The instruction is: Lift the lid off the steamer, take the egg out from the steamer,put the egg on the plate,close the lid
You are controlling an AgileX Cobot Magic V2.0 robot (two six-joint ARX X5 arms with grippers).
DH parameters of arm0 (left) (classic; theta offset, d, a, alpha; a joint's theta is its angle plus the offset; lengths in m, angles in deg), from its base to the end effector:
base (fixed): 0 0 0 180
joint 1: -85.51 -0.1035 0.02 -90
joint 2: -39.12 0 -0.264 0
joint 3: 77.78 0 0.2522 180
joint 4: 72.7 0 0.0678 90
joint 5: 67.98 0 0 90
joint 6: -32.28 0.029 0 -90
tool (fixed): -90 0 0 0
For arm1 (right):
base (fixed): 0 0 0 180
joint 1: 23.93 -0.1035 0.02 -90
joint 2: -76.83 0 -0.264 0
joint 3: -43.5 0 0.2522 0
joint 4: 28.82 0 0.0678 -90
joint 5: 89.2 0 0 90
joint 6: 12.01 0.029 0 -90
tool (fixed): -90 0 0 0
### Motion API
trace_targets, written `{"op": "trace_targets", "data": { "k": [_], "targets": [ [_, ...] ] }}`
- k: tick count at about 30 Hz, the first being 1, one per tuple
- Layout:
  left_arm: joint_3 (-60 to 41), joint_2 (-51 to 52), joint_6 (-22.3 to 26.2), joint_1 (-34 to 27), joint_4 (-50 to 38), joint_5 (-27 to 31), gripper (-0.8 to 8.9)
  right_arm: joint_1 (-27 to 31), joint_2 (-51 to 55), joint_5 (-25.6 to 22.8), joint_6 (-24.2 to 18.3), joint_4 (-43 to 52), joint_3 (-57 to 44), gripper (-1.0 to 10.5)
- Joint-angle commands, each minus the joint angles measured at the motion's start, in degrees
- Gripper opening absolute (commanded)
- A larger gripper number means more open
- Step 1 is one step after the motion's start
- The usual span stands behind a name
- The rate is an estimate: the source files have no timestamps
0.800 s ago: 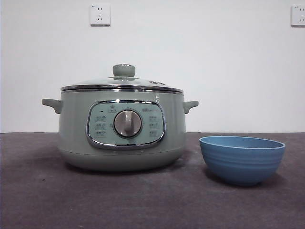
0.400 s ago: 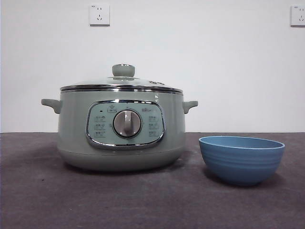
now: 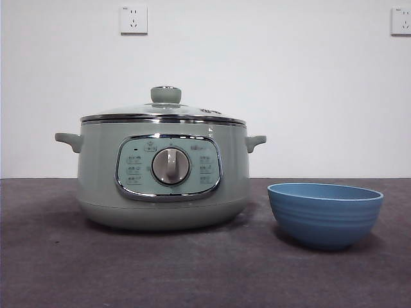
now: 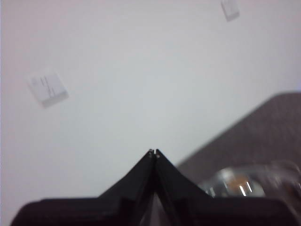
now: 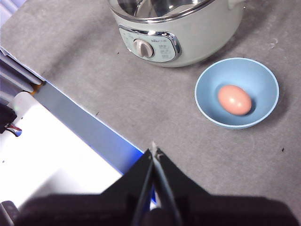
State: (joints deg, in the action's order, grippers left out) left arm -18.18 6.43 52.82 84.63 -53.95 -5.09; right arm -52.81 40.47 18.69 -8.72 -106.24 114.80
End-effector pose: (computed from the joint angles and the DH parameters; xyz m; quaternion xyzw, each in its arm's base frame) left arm 0.1156 -0.0114 0.3735 0.1901 -0.1083 -0.2104 0.9528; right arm 0.0697 0.0486 0.3400 -0.0101 0.3711 0.3594 0.8562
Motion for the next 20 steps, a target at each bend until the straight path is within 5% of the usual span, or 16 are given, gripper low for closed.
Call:
{"op": "trace_targets", "data": {
  "k": [1,20],
  "targets": [
    [-9.7,5.4,-0.5,-0.9,-0.9,0.2,-0.04,0.0,0.1,0.0,0.5,0.2,0.3,0.0],
    [-45.4,30.6,-11.9,-1.5,-5.4,10.1,-0.03,0.0,0.1,0.0,0.5,0.2,0.3,0.0]
  ]
}}
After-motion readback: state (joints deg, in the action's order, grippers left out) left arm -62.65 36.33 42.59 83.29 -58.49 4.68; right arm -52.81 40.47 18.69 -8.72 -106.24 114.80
